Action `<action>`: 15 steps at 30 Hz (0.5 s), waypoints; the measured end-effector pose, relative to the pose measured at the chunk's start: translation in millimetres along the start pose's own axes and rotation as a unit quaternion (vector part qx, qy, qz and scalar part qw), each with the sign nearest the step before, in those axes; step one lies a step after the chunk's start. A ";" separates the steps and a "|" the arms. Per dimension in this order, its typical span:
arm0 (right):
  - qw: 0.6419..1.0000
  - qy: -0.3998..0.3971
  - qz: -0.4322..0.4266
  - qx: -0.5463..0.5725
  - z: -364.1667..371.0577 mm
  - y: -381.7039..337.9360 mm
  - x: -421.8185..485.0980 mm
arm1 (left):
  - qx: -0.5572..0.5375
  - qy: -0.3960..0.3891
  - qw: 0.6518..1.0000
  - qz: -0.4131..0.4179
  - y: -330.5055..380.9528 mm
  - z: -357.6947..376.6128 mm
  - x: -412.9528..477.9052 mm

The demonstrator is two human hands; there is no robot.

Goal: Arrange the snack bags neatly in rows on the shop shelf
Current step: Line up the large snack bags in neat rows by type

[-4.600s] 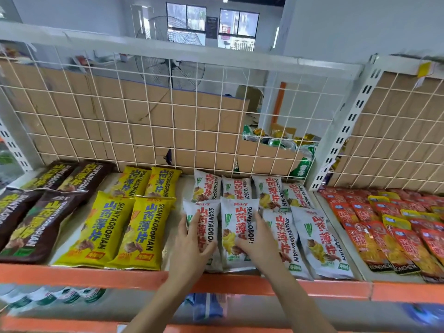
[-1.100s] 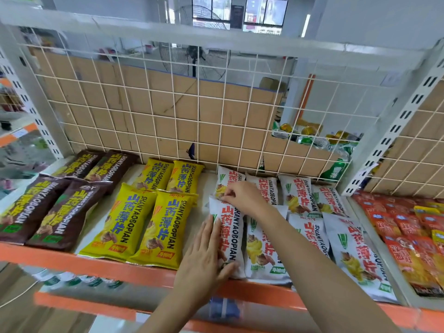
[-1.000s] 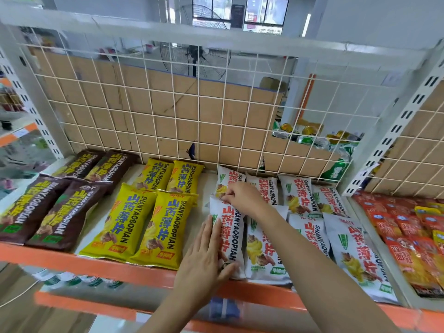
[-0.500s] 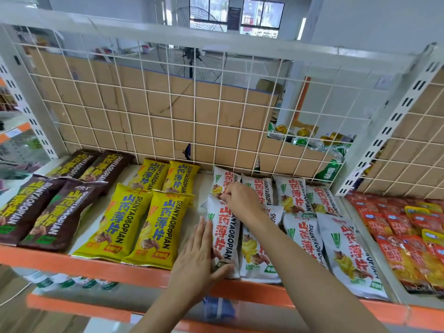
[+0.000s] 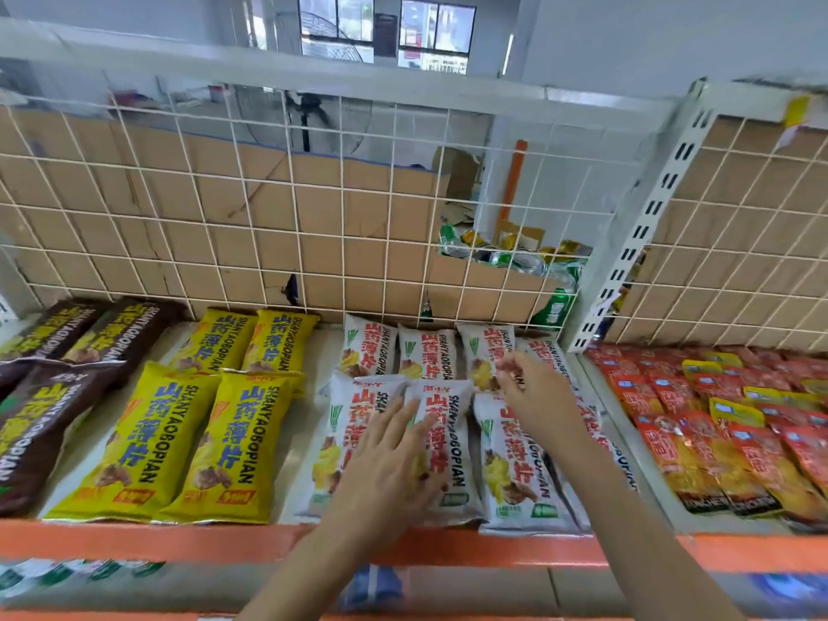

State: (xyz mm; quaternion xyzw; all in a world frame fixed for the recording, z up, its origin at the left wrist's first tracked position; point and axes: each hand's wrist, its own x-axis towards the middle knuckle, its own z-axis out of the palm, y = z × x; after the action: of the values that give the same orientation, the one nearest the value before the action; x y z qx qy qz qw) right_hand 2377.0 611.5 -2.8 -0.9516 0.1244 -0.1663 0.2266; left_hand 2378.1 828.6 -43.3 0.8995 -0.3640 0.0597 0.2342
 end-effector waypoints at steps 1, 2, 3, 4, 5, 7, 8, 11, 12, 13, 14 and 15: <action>1.000 0.003 0.004 -0.010 -5.7 8.7 -3.8 | -0.001 -0.015 1.000 0.010 8.1 3.7 4.1; 1.000 0.006 0.007 -0.021 -11.2 19.0 -7.5 | 0.004 -0.035 0.999 0.014 15.2 8.2 8.1; 0.999 0.009 0.009 -0.033 -15.0 27.6 -10.6 | 0.012 -0.057 0.998 0.010 20.9 11.2 10.6; 0.999 0.005 0.014 -0.047 -18.1 35.4 -13.6 | 0.031 -0.073 0.997 0.006 25.7 13.8 13.3; 0.998 -0.004 0.022 -0.062 -21.8 42.6 -17.4 | 0.048 -0.075 0.996 0.003 29.2 18.5 16.3; 0.996 -0.027 0.026 -0.083 -26.5 55.0 -24.5 | 0.074 -0.083 0.994 -0.019 34.2 26.0 21.0; 0.995 -0.034 0.019 -0.088 -27.1 60.5 -27.7 | 0.089 -0.087 0.992 -0.029 34.4 29.7 23.2; 0.995 -0.056 0.002 -0.077 -25.1 73.5 -34.9 | 0.161 -0.109 0.981 -0.026 33.0 31.4 24.5; 0.996 -0.064 0.000 -0.069 -23.0 78.1 -36.1 | 0.166 -0.133 0.977 -0.025 31.0 33.0 23.5; 0.996 -0.068 -0.002 -0.063 -21.8 81.2 -36.6 | 0.169 -0.150 0.974 -0.021 29.1 33.6 22.2; 0.996 -0.072 -0.003 -0.055 -21.1 84.2 -36.4 | 0.176 -0.164 0.971 -0.016 28.1 33.8 21.3; 0.996 -0.071 -0.007 -0.046 -20.9 87.0 -35.2 | 0.179 -0.163 0.970 -0.008 26.9 35.4 20.1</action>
State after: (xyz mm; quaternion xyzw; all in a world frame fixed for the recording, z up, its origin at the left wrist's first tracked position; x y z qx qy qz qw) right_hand 2323.0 539.0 -35.4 -0.9713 0.1091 -0.0935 0.1894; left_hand 2372.1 782.8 -58.8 0.9274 -0.3732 -0.0255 0.0072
